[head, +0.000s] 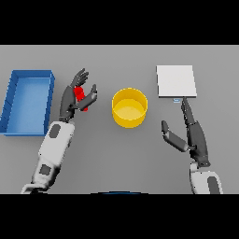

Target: Pick up the red beaker and tilt it to pour out 1 green nut into yellow bowl. Pick up the yellow bowl and place it on the metallic measuring scale.

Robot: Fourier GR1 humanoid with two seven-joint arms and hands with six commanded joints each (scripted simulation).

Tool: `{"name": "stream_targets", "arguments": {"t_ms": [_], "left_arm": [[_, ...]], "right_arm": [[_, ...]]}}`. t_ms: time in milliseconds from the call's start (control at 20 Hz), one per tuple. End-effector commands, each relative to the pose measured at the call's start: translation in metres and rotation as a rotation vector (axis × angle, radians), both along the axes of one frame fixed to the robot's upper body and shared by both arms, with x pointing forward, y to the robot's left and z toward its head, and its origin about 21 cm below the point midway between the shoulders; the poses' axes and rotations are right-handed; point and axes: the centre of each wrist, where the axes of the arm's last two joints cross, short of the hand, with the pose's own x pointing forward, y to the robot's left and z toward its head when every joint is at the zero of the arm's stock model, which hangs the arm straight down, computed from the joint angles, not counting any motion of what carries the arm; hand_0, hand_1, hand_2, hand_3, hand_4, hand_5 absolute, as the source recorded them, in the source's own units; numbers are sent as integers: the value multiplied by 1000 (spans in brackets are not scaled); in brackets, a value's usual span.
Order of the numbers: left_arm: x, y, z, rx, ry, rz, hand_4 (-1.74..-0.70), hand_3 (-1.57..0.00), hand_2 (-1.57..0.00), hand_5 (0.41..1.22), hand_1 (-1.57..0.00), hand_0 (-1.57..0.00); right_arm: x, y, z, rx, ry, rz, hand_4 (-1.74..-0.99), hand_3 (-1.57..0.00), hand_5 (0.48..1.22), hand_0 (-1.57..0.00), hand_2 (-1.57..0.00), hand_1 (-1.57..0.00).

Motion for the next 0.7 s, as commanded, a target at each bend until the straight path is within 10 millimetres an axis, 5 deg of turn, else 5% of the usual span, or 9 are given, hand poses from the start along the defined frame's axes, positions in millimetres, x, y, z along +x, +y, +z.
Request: {"name": "stream_targets", "arguments": {"t_ms": [0,100,250,400,650], "left_arm": [[-1,-2,-1,-10,-1,8,-1424,-421,-600,860,-606,-572],[1,-5,-4,-4,-46,-14,-1529,-761,-950,990,-953,-932],[-1,-13,-9,-20,-91,-32,-1572,-1111,-1253,1103,-1255,-1244],[4,-13,-3,-16,-62,14,-1654,-1336,-1408,1127,-1409,-1403],[14,-7,21,15,-103,2,-1713,-1494,-1518,1125,-1518,-1516]], "right_arm": [[-1,-1,1,3,-19,1,-1247,1,688,1,1,1],[2,-1,3,-14,-21,5,-1241,1,695,1,1,1],[2,-2,3,4,-20,2,-1233,1,686,1,1,1],[6,2,1,-9,-6,2,-1207,1,677,1,1,1],[4,6,-1,-41,-26,-3,-1141,1,660,1,1,1]]}}
